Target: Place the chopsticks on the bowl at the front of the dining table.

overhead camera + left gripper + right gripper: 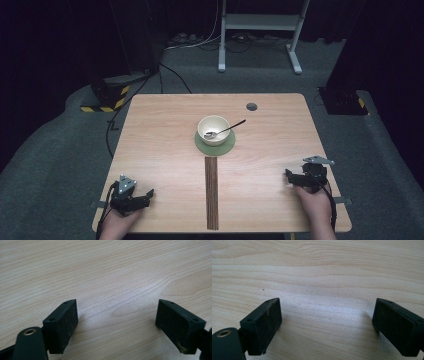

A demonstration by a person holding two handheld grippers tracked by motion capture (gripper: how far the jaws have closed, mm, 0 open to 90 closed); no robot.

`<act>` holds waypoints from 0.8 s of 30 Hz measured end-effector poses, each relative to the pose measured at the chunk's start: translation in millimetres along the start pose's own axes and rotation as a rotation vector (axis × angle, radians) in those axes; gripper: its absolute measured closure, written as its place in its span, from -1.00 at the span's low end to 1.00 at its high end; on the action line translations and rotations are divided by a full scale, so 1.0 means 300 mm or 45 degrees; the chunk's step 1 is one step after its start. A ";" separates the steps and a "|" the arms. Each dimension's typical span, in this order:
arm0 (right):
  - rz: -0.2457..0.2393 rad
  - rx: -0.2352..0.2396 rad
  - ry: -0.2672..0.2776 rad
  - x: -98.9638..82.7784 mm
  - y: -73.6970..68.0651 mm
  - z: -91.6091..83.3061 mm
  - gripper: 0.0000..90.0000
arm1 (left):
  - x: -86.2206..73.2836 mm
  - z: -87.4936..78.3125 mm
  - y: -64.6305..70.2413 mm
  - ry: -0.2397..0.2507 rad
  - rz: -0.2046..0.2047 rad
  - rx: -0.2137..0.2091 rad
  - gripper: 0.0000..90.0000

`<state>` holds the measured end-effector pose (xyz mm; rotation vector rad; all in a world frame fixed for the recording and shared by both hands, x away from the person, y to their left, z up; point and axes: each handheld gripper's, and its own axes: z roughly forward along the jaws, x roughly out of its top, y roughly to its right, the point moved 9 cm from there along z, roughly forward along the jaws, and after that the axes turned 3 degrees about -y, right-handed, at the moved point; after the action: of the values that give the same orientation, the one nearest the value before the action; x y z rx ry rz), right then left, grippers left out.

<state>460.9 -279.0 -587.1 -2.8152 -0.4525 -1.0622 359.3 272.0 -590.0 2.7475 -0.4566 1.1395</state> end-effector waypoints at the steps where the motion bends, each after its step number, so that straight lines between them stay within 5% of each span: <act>1: 0.008 -0.001 0.005 0.000 -0.001 0.001 -0.80 | 0.000 0.000 0.000 0.000 -0.001 0.000 -0.60; 20: 0.019 0.050 0.018 -0.002 0.003 -0.025 -0.75 | -0.002 0.000 0.010 -0.008 0.017 -0.025 -0.65; 24: -0.065 0.065 0.044 0.004 -0.025 -0.052 -0.71 | 0.000 0.003 0.012 -0.010 0.025 -0.032 -0.68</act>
<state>449.6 -274.8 -574.6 -2.7507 -0.5426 -1.0908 358.8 268.4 -590.7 2.7327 -0.4962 1.1199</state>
